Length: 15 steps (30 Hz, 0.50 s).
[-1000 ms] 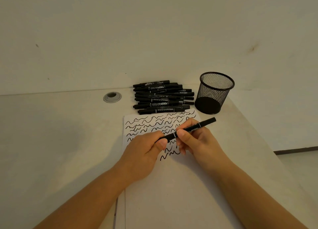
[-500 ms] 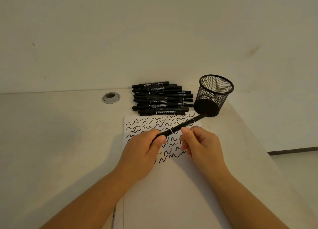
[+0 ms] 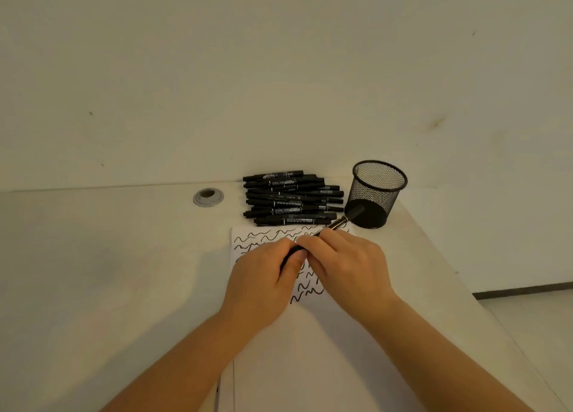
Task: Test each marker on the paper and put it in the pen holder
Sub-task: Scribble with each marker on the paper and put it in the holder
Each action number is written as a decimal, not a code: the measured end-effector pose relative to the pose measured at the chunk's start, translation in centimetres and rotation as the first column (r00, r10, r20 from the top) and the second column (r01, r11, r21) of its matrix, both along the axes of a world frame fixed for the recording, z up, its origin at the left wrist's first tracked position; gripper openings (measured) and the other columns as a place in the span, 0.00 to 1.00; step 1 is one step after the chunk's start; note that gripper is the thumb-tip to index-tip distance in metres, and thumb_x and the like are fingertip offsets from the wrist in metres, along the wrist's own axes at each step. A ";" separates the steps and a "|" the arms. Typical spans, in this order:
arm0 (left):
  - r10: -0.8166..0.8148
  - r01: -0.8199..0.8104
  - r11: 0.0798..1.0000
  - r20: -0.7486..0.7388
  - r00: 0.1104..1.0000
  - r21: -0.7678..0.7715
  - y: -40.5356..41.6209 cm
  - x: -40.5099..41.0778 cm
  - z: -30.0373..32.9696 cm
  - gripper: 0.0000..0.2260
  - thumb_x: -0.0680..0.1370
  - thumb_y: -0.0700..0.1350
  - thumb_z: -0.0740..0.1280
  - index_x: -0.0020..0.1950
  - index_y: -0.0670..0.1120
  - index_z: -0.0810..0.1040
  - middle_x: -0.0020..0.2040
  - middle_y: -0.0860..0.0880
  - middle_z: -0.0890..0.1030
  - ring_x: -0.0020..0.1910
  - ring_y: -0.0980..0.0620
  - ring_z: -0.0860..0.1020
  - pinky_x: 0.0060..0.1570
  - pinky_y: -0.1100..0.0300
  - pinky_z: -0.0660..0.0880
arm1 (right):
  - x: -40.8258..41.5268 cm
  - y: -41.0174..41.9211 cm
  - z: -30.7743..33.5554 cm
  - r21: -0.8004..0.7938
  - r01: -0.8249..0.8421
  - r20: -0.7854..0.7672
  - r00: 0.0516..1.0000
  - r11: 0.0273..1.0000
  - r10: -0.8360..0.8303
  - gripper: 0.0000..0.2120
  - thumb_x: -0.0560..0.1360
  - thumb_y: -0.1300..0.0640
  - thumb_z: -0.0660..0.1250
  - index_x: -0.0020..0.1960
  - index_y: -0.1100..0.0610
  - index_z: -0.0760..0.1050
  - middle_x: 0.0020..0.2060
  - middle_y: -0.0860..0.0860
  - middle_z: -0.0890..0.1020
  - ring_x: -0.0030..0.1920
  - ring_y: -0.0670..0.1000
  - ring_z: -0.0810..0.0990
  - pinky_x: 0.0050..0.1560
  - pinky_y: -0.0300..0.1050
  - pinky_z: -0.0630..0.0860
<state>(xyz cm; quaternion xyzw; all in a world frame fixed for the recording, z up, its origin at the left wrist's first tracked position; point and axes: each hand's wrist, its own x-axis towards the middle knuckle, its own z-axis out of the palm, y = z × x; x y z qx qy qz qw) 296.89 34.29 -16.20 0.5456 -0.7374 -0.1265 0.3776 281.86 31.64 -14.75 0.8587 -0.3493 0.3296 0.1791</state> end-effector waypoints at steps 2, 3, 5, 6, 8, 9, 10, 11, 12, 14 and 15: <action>-0.020 0.021 0.999 0.022 1.000 -0.026 -0.3 -0.1 1.0 0.16 0.77 0.57 0.52 0.52 0.51 0.75 0.38 0.56 0.76 0.36 0.58 0.73 0.34 0.66 0.65 | -0.3 -0.7 1.3 -0.029 -0.004 -0.038 0.999 1.000 0.002 0.07 0.67 0.62 0.74 0.44 0.57 0.80 0.30 0.49 0.78 0.26 0.49 0.75 0.21 0.41 0.70; -0.035 0.036 0.999 0.043 0.998 -0.031 -0.6 -0.1 1.5 0.17 0.77 0.59 0.51 0.54 0.52 0.74 0.40 0.57 0.76 0.37 0.59 0.73 0.35 0.67 0.66 | -0.5 -1.2 1.9 -0.041 0.014 -0.040 0.999 0.999 -0.015 0.07 0.66 0.62 0.74 0.43 0.57 0.80 0.29 0.50 0.78 0.25 0.49 0.75 0.20 0.40 0.70; -0.064 0.065 0.998 0.052 0.997 -0.011 -1.6 0.0 2.2 0.16 0.77 0.59 0.53 0.56 0.54 0.72 0.41 0.58 0.76 0.40 0.61 0.74 0.38 0.67 0.70 | -1.1 -2.3 3.2 -0.046 0.090 0.013 0.996 0.995 -0.089 0.08 0.65 0.63 0.76 0.43 0.59 0.80 0.29 0.51 0.80 0.24 0.51 0.77 0.20 0.39 0.69; -0.071 0.070 0.997 0.038 0.997 0.020 -2.3 0.2 2.5 0.14 0.77 0.58 0.55 0.57 0.54 0.72 0.41 0.59 0.76 0.42 0.63 0.74 0.40 0.66 0.71 | -1.5 -2.9 3.8 -0.030 0.137 0.060 0.989 0.990 -0.135 0.09 0.64 0.64 0.76 0.43 0.59 0.80 0.30 0.52 0.81 0.24 0.53 0.77 0.21 0.39 0.69; -0.056 0.053 0.993 0.028 0.998 0.102 -3.7 0.7 2.8 0.13 0.77 0.56 0.58 0.59 0.55 0.72 0.43 0.60 0.77 0.44 0.64 0.75 0.44 0.64 0.72 | -2.5 -3.9 4.7 0.050 0.205 0.186 0.960 0.977 -0.211 0.08 0.67 0.64 0.73 0.46 0.59 0.80 0.34 0.53 0.83 0.26 0.55 0.79 0.25 0.42 0.72; -0.039 0.031 0.992 0.059 0.998 0.124 -4.5 1.0 2.8 0.12 0.77 0.55 0.59 0.59 0.55 0.71 0.44 0.59 0.77 0.46 0.63 0.75 0.46 0.63 0.72 | -3.1 -4.3 5.1 0.104 0.223 0.270 0.932 0.969 -0.243 0.07 0.69 0.62 0.71 0.47 0.58 0.79 0.36 0.52 0.84 0.28 0.55 0.79 0.28 0.43 0.74; -0.019 0.005 0.992 0.108 0.994 0.127 -5.2 1.4 2.7 0.12 0.77 0.53 0.60 0.59 0.54 0.71 0.46 0.59 0.77 0.48 0.61 0.75 0.48 0.62 0.72 | -3.6 -4.7 5.5 0.158 0.229 0.361 0.892 0.960 -0.272 0.06 0.71 0.60 0.69 0.48 0.56 0.78 0.37 0.49 0.83 0.29 0.51 0.79 0.31 0.42 0.75; 0.002 -0.021 0.993 0.160 0.987 0.115 -6.0 1.6 2.6 0.11 0.77 0.51 0.60 0.60 0.54 0.72 0.47 0.58 0.77 0.49 0.59 0.75 0.48 0.61 0.72 | -4.1 -5.1 5.9 0.205 0.229 0.448 0.842 0.952 -0.299 0.05 0.72 0.58 0.68 0.49 0.53 0.77 0.36 0.45 0.82 0.30 0.46 0.78 0.33 0.40 0.73; 0.021 -0.043 0.994 0.206 0.978 0.101 -6.6 1.9 2.5 0.11 0.78 0.50 0.60 0.60 0.53 0.72 0.49 0.57 0.77 0.51 0.57 0.74 0.49 0.60 0.72 | -4.6 -5.6 6.1 0.247 0.225 0.521 0.789 0.943 -0.325 0.05 0.73 0.57 0.67 0.48 0.51 0.75 0.35 0.41 0.79 0.30 0.41 0.76 0.33 0.37 0.71; 0.044 -0.075 0.993 0.300 0.953 0.091 -7.8 2.2 2.0 0.11 0.78 0.49 0.60 0.60 0.52 0.71 0.54 0.55 0.76 0.54 0.54 0.73 0.51 0.57 0.73 | -5.4 -6.4 6.3 0.358 0.207 0.599 0.697 0.911 -0.394 0.05 0.74 0.56 0.65 0.48 0.49 0.74 0.33 0.39 0.76 0.33 0.39 0.75 0.34 0.35 0.69; 0.053 -0.090 0.992 0.353 0.934 0.089 -8.3 2.3 1.8 0.11 0.78 0.49 0.60 0.61 0.52 0.71 0.56 0.54 0.75 0.55 0.53 0.72 0.51 0.57 0.72 | -5.7 -6.8 6.1 0.427 0.183 0.616 0.658 0.886 -0.433 0.04 0.74 0.56 0.64 0.48 0.49 0.73 0.34 0.40 0.76 0.34 0.42 0.77 0.35 0.38 0.71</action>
